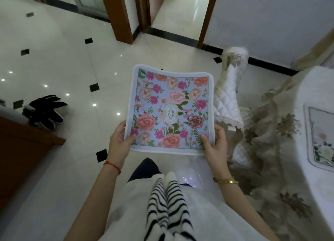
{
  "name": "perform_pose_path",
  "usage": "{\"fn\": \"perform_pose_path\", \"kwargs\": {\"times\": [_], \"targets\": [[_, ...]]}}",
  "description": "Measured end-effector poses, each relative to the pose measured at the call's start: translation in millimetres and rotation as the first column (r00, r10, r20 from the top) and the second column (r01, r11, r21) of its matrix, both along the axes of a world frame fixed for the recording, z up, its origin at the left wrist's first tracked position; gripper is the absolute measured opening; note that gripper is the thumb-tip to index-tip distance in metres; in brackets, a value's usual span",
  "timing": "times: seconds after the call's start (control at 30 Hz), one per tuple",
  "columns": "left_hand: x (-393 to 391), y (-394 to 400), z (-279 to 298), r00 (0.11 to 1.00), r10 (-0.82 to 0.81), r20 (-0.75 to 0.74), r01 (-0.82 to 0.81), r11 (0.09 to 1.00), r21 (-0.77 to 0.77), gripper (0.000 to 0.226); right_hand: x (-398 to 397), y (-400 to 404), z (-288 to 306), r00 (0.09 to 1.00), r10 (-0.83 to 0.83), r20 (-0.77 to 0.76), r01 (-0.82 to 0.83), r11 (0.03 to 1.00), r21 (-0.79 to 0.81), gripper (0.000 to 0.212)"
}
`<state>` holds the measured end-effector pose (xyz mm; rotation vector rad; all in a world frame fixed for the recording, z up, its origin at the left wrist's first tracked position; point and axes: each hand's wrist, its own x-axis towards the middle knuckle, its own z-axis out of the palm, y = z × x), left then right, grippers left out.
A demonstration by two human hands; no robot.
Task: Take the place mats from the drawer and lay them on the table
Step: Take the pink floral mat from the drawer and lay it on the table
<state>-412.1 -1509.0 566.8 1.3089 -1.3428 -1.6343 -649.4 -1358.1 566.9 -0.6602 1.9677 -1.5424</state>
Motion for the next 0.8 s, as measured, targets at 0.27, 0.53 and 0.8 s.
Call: {"fn": "perform_pose_path", "kwargs": {"times": [0.27, 0.53, 0.8], "targets": [[-33, -153, -14, 1.0, -0.015, 0.009, 0.015, 1.0, 0.005, 0.048, -32, -153, -27, 1.0, -0.006, 0.001, 0.006, 0.999, 0.034, 0.031], [-87, -328, 2, 0.98, -0.193, 0.057, 0.195, 0.98, -0.035, 0.049, -61, -289, -23, 0.988, -0.152, 0.031, 0.151, 0.988, 0.016, 0.034], [-188, -437, 7, 0.915, -0.401, 0.046, 0.402, 0.916, -0.004, 0.048, -118, -358, -24, 0.918, -0.379, 0.119, 0.379, 0.925, 0.028, 0.038]]}}
